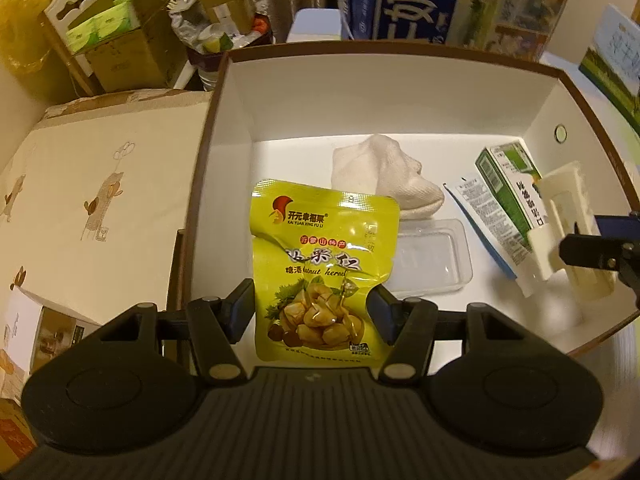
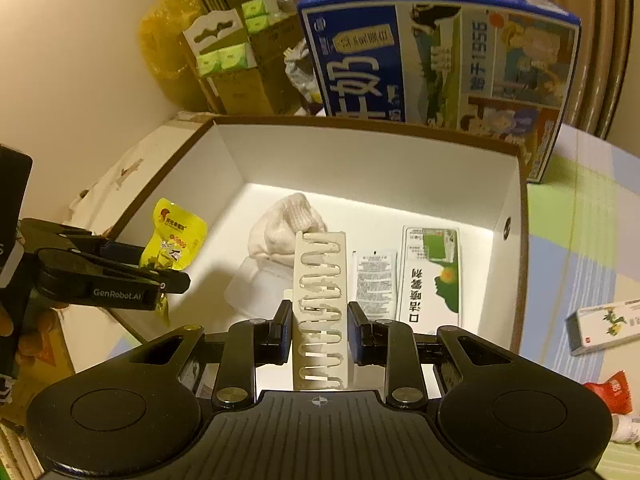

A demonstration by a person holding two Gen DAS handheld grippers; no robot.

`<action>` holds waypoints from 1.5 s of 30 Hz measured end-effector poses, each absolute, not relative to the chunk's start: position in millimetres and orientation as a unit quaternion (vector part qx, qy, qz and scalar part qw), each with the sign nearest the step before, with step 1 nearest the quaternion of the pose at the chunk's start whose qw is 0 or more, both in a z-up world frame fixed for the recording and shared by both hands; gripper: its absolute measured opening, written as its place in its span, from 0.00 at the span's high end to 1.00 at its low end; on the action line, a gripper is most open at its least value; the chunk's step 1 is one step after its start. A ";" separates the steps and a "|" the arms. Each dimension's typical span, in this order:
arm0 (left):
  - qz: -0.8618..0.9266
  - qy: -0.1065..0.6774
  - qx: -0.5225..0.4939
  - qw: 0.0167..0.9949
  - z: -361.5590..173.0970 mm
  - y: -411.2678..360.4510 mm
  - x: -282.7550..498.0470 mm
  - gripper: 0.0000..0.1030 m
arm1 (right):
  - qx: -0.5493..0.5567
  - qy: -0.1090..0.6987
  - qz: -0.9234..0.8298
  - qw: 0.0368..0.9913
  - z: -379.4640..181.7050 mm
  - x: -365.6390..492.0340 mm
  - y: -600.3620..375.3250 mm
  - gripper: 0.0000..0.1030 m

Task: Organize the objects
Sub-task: 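Open both tools to drop the snack bag and rack into the box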

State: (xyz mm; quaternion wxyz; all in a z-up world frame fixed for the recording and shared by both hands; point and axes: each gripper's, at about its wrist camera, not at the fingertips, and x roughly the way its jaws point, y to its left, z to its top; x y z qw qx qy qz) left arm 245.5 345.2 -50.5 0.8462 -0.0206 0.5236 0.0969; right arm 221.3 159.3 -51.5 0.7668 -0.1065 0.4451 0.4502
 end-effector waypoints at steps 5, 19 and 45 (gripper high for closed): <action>0.087 0.537 0.003 0.839 -57.7 336.1 253.4 0.44 | -0.111 0.453 0.447 0.763 -57.9 224.4 161.9 0.76; 0.081 0.539 0.012 0.838 -57.4 337.1 257.0 0.30 | -0.108 0.478 0.442 0.751 -69.9 228.4 164.1 0.76; 0.076 0.513 0.006 0.855 -34.2 327.0 246.5 0.21 | -0.091 0.456 0.449 0.763 -50.6 225.0 154.4 0.55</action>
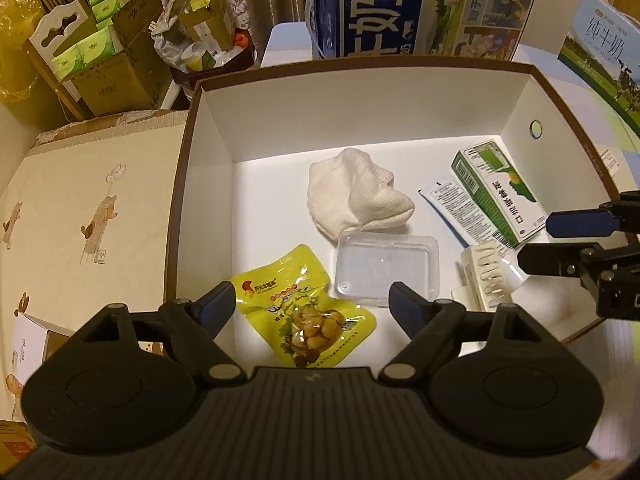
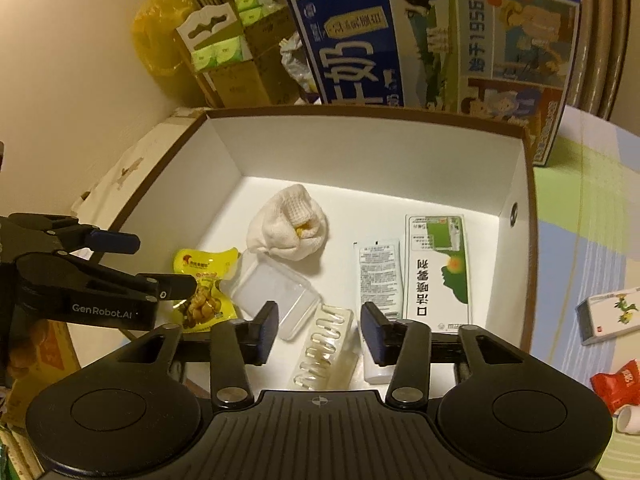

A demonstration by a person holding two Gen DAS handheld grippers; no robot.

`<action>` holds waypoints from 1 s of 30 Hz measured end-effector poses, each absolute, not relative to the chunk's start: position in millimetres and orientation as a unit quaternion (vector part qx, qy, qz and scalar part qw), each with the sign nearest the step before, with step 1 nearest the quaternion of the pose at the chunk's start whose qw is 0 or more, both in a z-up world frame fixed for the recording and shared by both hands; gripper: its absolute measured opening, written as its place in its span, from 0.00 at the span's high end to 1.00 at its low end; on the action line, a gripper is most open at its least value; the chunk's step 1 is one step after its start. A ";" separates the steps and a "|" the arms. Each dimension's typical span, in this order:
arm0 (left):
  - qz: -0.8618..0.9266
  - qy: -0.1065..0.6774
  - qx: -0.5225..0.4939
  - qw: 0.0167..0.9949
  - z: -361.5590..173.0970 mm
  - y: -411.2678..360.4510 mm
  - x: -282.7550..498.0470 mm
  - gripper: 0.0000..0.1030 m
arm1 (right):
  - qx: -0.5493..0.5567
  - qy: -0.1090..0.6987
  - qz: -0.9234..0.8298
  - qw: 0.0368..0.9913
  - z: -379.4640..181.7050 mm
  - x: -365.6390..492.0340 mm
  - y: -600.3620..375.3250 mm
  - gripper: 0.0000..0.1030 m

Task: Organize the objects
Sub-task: 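Open both tools to drop the snack bag and rack into the box, then move both tools away from the box toward the remaining table items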

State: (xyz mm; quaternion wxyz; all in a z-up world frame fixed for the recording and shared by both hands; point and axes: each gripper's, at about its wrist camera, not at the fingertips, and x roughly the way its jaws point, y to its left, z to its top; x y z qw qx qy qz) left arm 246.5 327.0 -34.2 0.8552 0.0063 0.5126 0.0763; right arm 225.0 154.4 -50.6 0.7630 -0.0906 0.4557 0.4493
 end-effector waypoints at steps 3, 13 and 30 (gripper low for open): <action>0.077 0.506 0.004 0.859 -27.8 324.6 242.2 0.18 | -0.085 0.449 0.452 0.766 -44.3 220.4 147.3 0.51; 0.077 0.474 -0.008 0.877 2.5 309.2 219.6 0.16 | -0.062 0.427 0.455 0.779 -19.1 200.2 117.7 0.44; 0.036 0.445 -0.037 0.894 27.0 244.4 169.4 0.13 | -0.018 0.417 0.436 0.797 4.4 168.7 32.9 0.44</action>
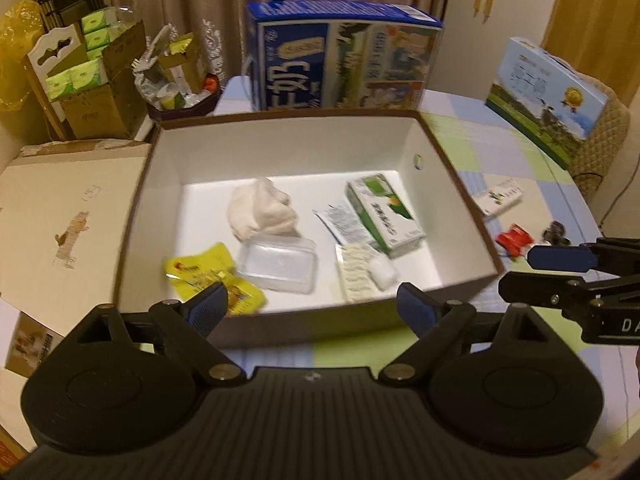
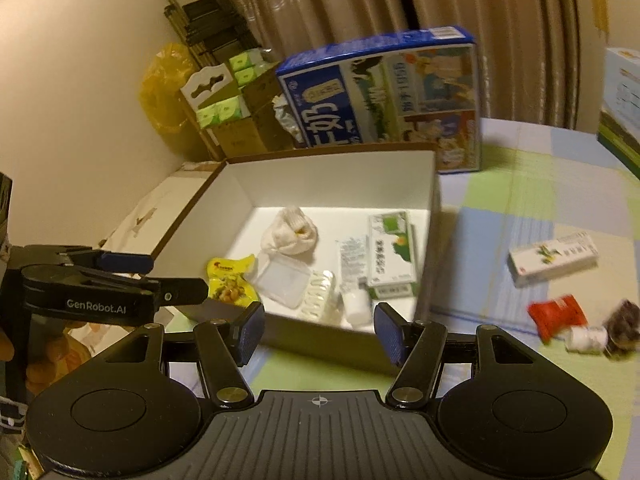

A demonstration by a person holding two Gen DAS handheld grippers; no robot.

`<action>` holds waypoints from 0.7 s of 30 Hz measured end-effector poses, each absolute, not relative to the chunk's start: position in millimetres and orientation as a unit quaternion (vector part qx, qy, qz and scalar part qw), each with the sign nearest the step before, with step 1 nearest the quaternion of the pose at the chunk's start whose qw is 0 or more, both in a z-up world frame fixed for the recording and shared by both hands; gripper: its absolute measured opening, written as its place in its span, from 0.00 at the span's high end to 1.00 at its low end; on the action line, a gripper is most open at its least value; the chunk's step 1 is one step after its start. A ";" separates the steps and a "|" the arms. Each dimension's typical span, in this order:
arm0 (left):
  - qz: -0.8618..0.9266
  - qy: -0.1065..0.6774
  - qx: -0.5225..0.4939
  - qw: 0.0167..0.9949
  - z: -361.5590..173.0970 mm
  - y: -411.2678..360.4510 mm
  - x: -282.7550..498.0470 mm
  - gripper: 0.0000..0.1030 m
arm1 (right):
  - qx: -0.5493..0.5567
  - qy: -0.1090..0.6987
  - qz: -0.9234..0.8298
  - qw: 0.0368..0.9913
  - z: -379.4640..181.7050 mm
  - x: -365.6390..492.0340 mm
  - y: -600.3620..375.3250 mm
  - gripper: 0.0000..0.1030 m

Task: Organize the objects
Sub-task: 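Move both tools away from the box toward the remaining table items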

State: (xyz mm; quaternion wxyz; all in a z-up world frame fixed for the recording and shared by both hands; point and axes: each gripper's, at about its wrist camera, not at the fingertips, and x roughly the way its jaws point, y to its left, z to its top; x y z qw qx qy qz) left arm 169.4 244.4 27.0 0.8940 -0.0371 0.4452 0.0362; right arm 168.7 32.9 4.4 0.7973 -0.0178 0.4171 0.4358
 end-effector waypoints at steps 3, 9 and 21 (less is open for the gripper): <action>0.026 0.449 -0.040 0.892 23.3 228.6 162.9 0.13 | -0.012 0.423 0.425 0.800 2.4 164.5 13.2 0.44; 0.007 0.462 -0.045 0.886 12.4 194.4 155.3 0.13 | -0.004 0.439 0.399 0.805 -5.5 159.7 -30.1 0.44; -0.053 0.486 -0.036 0.872 -4.5 114.7 155.8 0.13 | -0.002 0.461 0.351 0.815 -17.8 159.4 -110.0 0.44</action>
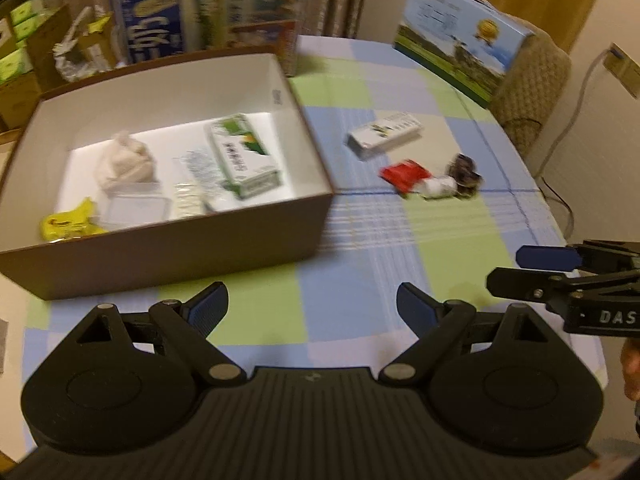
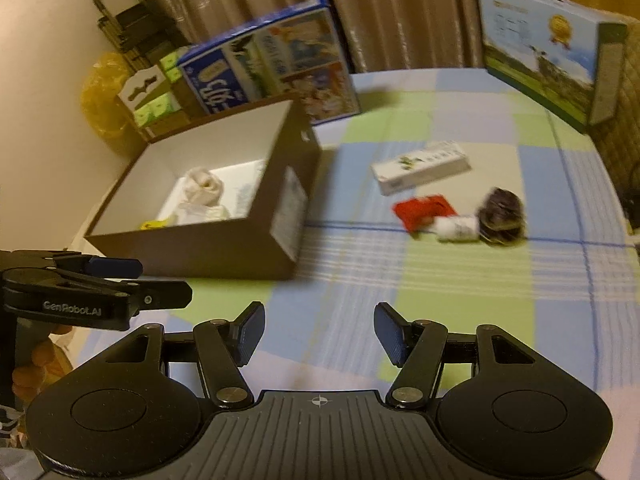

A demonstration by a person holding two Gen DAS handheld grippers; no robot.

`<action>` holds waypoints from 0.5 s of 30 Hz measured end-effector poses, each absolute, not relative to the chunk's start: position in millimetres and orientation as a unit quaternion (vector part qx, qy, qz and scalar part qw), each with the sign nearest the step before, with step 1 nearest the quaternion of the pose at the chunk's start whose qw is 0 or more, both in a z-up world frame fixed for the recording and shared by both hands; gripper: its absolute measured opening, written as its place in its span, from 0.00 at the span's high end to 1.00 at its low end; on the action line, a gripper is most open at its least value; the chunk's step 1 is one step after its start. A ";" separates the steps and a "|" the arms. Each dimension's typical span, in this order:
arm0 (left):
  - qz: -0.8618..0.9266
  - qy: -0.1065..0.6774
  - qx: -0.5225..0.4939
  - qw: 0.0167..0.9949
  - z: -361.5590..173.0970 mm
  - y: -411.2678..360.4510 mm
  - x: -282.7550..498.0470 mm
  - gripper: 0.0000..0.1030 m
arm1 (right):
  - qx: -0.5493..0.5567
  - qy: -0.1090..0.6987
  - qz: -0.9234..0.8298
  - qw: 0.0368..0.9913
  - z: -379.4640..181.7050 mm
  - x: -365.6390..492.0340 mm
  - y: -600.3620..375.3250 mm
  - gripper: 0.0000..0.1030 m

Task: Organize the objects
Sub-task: 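Move both tools away from the box toward the remaining table items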

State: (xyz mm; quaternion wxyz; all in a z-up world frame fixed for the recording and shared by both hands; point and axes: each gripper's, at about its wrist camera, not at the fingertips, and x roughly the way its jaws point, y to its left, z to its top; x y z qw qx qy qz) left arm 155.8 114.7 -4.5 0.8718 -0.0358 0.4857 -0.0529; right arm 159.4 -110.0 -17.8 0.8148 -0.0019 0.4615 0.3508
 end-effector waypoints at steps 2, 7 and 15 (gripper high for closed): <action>-0.064 0.488 -0.034 0.870 -5.9 100.7 157.2 0.13 | -0.003 0.464 0.341 0.817 -20.4 162.3 -121.5 0.44; -0.087 0.497 -0.031 0.863 -11.5 67.5 163.6 0.13 | 0.006 0.472 0.320 0.821 -25.2 170.1 -152.4 0.44; -0.102 0.504 -0.032 0.857 -23.8 23.5 180.8 0.14 | -0.006 0.476 0.282 0.833 -32.0 188.6 -191.7 0.44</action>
